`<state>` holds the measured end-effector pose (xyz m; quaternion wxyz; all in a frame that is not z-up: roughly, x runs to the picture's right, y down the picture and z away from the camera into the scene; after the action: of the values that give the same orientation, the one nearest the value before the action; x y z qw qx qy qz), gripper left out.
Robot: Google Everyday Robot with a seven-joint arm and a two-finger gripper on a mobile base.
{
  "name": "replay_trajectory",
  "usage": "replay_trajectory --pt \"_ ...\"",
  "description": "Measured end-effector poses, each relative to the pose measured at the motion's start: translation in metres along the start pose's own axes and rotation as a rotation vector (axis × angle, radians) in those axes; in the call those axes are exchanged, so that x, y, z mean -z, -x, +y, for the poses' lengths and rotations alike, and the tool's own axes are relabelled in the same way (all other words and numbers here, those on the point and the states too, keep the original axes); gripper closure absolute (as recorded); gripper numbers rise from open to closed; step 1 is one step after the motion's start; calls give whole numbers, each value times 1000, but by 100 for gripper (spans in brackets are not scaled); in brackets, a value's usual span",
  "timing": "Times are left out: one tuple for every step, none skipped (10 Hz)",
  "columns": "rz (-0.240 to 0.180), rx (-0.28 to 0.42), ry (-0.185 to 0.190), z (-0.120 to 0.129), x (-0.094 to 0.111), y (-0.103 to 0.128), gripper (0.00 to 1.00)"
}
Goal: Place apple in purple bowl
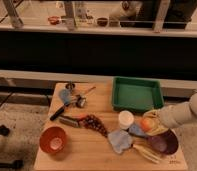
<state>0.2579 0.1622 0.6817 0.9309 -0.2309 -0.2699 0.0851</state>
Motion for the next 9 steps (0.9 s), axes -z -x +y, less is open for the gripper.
replay_trajectory --pt "4 -3 -2 0 1 -2 100" --pt "8 -6 -2 0 2 -5 100" --pt "12 -9 0 1 3 -8 100" --pt "15 -13 1 3 4 -10 100" --pt "18 -15 2 3 5 -12 100" --pt "21 -19 1 3 6 -14 100" --pt "22 -21 0 4 6 -16 100" --pt "24 -22 -1 4 7 -18 100" --pt "24 -23 -3 4 9 -19 100"
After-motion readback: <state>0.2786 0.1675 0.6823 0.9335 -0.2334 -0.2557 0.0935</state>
